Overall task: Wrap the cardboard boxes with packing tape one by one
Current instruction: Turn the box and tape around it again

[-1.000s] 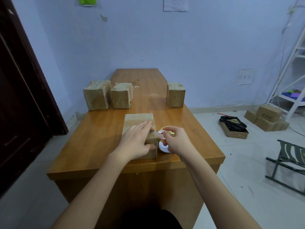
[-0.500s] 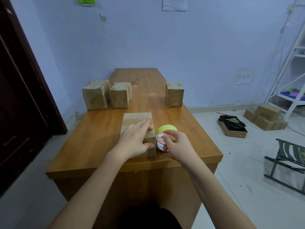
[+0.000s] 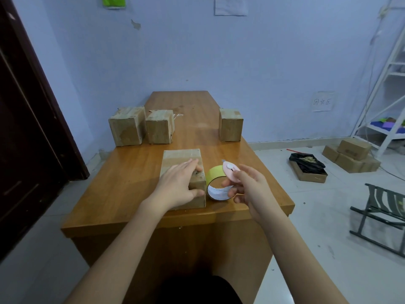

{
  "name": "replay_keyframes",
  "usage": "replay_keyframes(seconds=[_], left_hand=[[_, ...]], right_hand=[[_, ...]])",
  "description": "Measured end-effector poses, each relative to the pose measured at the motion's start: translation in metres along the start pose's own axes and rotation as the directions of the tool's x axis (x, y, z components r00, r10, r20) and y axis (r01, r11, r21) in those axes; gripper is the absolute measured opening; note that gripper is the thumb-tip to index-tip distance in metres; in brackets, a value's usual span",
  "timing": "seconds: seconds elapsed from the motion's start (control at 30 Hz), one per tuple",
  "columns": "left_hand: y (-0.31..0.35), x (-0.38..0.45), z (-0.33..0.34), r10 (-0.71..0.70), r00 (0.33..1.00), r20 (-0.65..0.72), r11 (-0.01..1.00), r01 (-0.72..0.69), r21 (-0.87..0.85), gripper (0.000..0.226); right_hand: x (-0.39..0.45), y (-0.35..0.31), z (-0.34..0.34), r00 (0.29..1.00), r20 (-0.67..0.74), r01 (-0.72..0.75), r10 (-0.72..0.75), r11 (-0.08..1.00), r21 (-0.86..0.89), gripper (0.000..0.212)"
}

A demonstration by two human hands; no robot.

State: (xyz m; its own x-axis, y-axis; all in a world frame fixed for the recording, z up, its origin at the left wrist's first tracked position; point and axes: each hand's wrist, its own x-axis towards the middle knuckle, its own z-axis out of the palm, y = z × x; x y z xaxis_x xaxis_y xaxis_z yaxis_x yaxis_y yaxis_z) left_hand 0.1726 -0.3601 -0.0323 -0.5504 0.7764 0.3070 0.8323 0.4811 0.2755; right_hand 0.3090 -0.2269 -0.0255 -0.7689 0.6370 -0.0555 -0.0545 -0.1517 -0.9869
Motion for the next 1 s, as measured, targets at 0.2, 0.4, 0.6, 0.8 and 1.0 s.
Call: replay_keyframes(seconds=[0.2, 0.4, 0.6, 0.8, 1.0], left_hand=[[0.001, -0.001, 0.0, 0.009, 1.0, -0.011, 1.0, -0.009, 0.014, 0.064], [0.001, -0.001, 0.0, 0.015, 1.0, -0.01, 0.999, -0.015, 0.034, 0.066], [0.002, -0.001, 0.001, 0.003, 1.0, -0.004, 0.999, -0.003, 0.04, 0.068], [0.004, -0.002, 0.0, -0.002, 1.0, 0.007, 0.998, 0.002, 0.056, 0.069], [0.003, -0.003, -0.001, 0.004, 1.0, 0.01, 0.998, -0.005, 0.067, 0.069]], right_hand=[[0.008, -0.007, -0.013, 0.997, -0.069, -0.024, 0.036, 0.985, 0.172, 0.021], [0.017, 0.002, -0.031, 0.992, -0.125, 0.043, -0.033, 0.996, 0.078, 0.031], [0.034, 0.017, -0.048, 0.964, -0.265, -0.021, 0.013, 0.999, -0.029, 0.021], [0.049, 0.03, -0.057, 0.963, -0.256, -0.084, -0.087, 0.803, -0.59, 0.027], [0.059, 0.04, -0.054, 0.949, -0.217, -0.129, -0.229, 0.346, -0.929, 0.025]])
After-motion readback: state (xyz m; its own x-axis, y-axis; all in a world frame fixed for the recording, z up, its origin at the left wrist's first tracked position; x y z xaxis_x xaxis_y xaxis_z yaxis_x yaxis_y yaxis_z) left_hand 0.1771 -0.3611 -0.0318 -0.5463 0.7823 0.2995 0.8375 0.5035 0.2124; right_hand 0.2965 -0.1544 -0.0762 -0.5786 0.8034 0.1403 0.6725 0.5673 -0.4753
